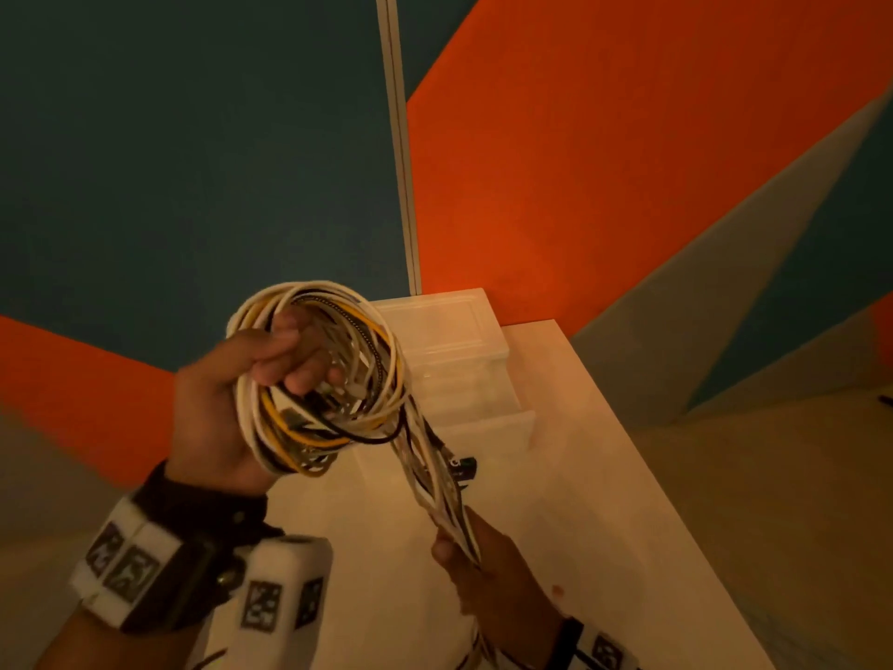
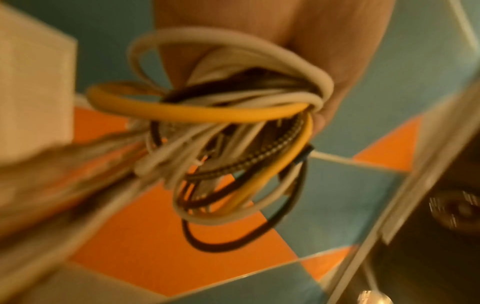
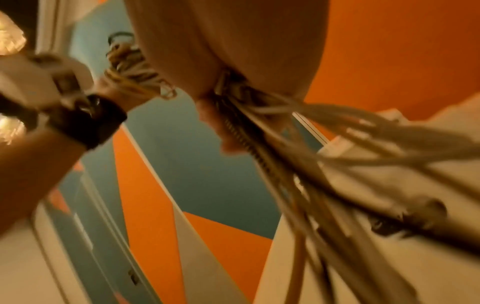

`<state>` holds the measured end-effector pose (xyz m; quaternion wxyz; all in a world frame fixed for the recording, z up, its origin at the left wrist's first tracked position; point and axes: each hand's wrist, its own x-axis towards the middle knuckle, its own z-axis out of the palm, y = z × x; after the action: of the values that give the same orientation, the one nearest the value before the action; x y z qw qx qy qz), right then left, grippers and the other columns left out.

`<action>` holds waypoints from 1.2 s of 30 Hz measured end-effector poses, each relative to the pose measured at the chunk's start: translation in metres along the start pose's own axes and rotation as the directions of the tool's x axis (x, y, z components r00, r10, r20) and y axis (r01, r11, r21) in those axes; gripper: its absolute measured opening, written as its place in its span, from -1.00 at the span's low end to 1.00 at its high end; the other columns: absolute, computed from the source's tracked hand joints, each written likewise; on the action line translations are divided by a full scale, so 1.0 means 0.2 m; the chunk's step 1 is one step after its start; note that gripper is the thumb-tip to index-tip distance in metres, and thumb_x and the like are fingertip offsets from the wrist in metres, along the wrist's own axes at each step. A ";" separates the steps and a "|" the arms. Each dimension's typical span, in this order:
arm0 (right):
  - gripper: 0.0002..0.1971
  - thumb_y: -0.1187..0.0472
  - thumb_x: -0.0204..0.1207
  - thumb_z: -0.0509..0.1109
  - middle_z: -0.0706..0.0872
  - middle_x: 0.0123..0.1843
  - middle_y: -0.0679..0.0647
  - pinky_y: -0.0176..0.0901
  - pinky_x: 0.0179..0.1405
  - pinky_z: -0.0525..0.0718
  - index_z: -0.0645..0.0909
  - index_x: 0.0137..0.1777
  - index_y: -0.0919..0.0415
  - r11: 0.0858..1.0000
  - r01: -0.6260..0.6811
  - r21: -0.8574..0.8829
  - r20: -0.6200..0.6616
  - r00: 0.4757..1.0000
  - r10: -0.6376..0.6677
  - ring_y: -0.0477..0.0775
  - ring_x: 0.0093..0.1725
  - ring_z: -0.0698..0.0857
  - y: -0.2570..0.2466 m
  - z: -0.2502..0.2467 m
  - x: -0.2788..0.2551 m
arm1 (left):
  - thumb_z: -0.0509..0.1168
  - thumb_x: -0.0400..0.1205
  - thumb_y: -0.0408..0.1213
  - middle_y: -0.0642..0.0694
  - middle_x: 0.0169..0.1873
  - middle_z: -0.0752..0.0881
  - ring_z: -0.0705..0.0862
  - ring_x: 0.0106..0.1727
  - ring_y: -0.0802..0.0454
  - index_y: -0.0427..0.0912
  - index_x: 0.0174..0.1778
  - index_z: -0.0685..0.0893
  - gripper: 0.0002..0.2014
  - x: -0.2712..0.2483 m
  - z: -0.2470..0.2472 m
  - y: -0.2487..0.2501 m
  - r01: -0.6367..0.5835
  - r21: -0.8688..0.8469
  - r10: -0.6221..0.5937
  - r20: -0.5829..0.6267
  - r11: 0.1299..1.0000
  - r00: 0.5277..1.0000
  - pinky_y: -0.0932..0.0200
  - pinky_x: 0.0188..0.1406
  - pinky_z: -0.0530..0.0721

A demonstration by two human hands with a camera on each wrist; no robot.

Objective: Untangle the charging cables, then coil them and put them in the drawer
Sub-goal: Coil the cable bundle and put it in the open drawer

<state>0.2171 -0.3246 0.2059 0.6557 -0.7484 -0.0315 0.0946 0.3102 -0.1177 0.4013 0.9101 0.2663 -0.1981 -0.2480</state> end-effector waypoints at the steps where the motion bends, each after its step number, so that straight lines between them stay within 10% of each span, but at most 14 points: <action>1: -0.74 -0.21 0.56 0.31 0.61 -0.37 -0.12 -0.20 -0.35 0.51 0.59 0.06 -0.07 0.999 0.002 -0.033 0.005 1.000 -0.002 -0.16 -0.41 0.49 0.00 0.00 0.00 | 0.08 0.64 -0.42 -0.03 -0.50 0.55 0.60 -0.32 0.03 -0.20 -0.08 0.44 -0.93 0.00 -0.01 0.00 -0.006 0.024 0.006 -0.003 1.000 1.000 0.10 0.15 0.47; 6: -0.88 -0.08 0.67 0.26 0.53 -0.36 -0.11 -0.21 -0.25 0.46 0.54 0.00 -0.10 0.989 -0.004 -0.146 0.125 0.992 0.022 -0.18 -0.36 0.44 -0.03 0.00 0.01 | 0.45 0.43 -0.35 0.05 -0.59 0.45 0.55 -0.47 0.10 -0.13 -0.23 0.45 -0.75 0.03 -0.06 -0.09 -0.126 0.319 0.173 -0.124 0.939 0.977 0.14 -0.20 0.66; 11: -0.81 -0.01 0.67 0.26 0.59 -0.21 -0.09 -0.19 -0.12 0.51 0.56 0.15 0.04 0.945 0.006 -0.328 0.302 0.948 0.100 -0.14 -0.27 0.52 -0.13 -0.02 0.02 | 0.26 0.58 -0.49 -0.04 -0.58 0.49 0.60 -0.49 -0.03 -0.12 -0.24 0.52 -0.82 0.06 -0.07 -0.23 -0.176 0.684 0.419 -0.207 0.708 0.884 0.07 -0.40 0.66; 14: -0.86 0.02 0.66 0.26 0.57 -0.22 -0.05 -0.06 -0.09 0.50 0.49 -0.16 -0.11 0.933 0.028 -0.359 0.401 0.907 0.127 0.00 -0.20 0.54 -0.25 -0.03 0.02 | 0.32 0.61 -0.46 -0.13 -0.51 0.63 0.66 -0.46 -0.12 -0.09 -0.27 0.57 -0.80 0.05 -0.06 -0.32 -0.137 0.826 0.495 -0.187 0.546 0.849 -0.03 -0.42 0.70; 16: -0.83 0.02 0.66 0.24 0.55 -0.25 0.02 -0.02 -0.14 0.44 0.46 -0.18 -0.02 0.912 0.055 -0.407 0.447 0.882 0.147 0.07 -0.23 0.52 -0.31 -0.04 0.03 | 0.37 0.61 -0.30 -0.16 -0.45 0.68 0.71 -0.43 -0.14 -0.13 -0.28 0.60 -0.85 0.04 -0.10 -0.40 -0.081 0.940 0.517 -0.109 0.332 0.849 -0.10 -0.41 0.74; 20: -0.67 -0.05 0.56 0.28 0.59 -0.19 0.30 0.22 -0.20 0.50 0.46 -0.11 0.27 0.849 0.144 -0.509 0.538 0.823 0.183 0.26 -0.21 0.60 -0.42 -0.09 0.07 | 0.16 0.60 0.25 -0.01 -0.35 0.64 0.66 -0.31 -0.04 -0.26 -0.02 0.64 -0.44 -0.02 -0.23 -0.56 0.056 0.925 0.229 0.034 -0.376 0.973 0.07 -0.32 0.58; 22: -0.82 0.05 0.54 0.37 0.62 -0.26 0.15 0.17 -0.12 0.59 0.51 -0.21 0.11 0.830 0.200 -0.521 0.593 0.785 0.183 0.14 -0.27 0.63 -0.46 -0.11 0.08 | 0.18 0.58 0.31 -0.10 -0.12 0.74 0.72 -0.10 -0.06 -0.28 0.15 0.61 -0.36 -0.05 -0.28 -0.60 0.089 0.881 0.141 -0.026 -0.465 0.990 0.02 -0.12 0.67; 25: -0.78 -0.01 0.43 0.44 0.78 -0.18 0.13 -0.01 -0.06 0.70 0.70 -0.09 0.13 0.783 0.288 -0.551 0.606 0.783 0.139 0.07 -0.21 0.74 -0.49 -0.12 0.09 | 0.36 0.64 0.00 0.07 0.42 0.58 0.50 0.39 0.33 -0.30 0.49 0.41 -0.39 -0.08 -0.29 -0.63 0.118 0.989 0.018 -0.117 -0.091 0.993 0.55 0.34 0.36; 27: -0.74 -0.02 0.39 0.53 0.81 -0.29 0.12 -0.13 -0.10 0.70 0.77 -0.14 0.19 0.745 0.301 -0.595 0.572 0.810 0.131 -0.02 -0.29 0.75 -0.53 -0.15 0.10 | 0.28 0.67 0.03 -0.08 -0.05 0.80 0.36 0.25 0.07 -0.29 0.00 0.61 -0.62 -0.12 -0.26 -0.63 0.214 0.965 -0.095 -0.201 0.151 0.975 -0.06 -0.02 0.58; 28: -0.75 -0.01 0.38 0.57 0.81 -0.34 0.10 -0.15 -0.12 0.69 0.79 -0.15 0.19 0.727 0.317 -0.609 0.566 0.816 0.119 -0.03 -0.32 0.74 -0.55 -0.17 0.11 | 0.23 0.67 0.13 -0.08 -0.36 0.76 0.46 -0.37 0.22 -0.29 -0.24 0.59 -0.52 -0.14 -0.25 -0.63 0.244 0.939 -0.112 -0.223 0.244 0.968 -0.12 -0.24 0.59; 29: -0.75 -0.02 0.35 0.60 0.80 -0.37 0.07 -0.16 -0.15 0.67 0.80 -0.16 0.17 0.718 0.335 -0.610 0.568 0.817 0.101 -0.03 -0.33 0.73 -0.59 -0.17 0.11 | 0.17 0.67 0.21 -0.24 -0.45 0.70 0.71 -0.34 -0.13 -0.38 -0.31 0.62 -0.37 -0.15 -0.24 -0.63 0.299 0.892 -0.145 -0.264 0.339 0.953 -0.24 -0.24 0.55; 32: -0.72 -0.06 0.21 0.70 0.74 -0.39 -0.07 -0.28 -0.32 0.53 0.75 -0.26 0.10 0.726 0.324 -0.606 0.520 0.852 0.053 -0.08 -0.37 0.67 -0.62 -0.17 0.12 | 0.06 0.67 0.23 -0.24 -0.01 0.83 0.77 0.11 -0.05 -0.20 0.04 0.85 -0.38 -0.19 -0.24 -0.62 0.495 0.520 -0.347 -0.360 0.696 0.866 -0.08 0.17 0.57; 36: -0.46 -0.10 0.01 0.78 0.60 -0.30 -0.16 -0.16 -0.39 0.46 0.42 -0.29 -0.08 0.714 0.259 -0.650 0.397 0.918 0.028 -0.17 -0.36 0.51 -0.59 -0.19 0.17 | 0.61 0.35 0.01 -0.37 0.22 0.72 0.67 0.24 -0.30 -0.21 0.30 0.72 -0.36 -0.27 -0.33 -0.58 0.475 0.534 -0.426 -0.223 0.700 0.877 -0.06 0.22 0.63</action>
<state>0.2662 -0.3389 0.3241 0.3146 -0.9018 -0.2380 0.1763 0.2599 -0.1476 0.2702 0.7056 0.5775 -0.1544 -0.3805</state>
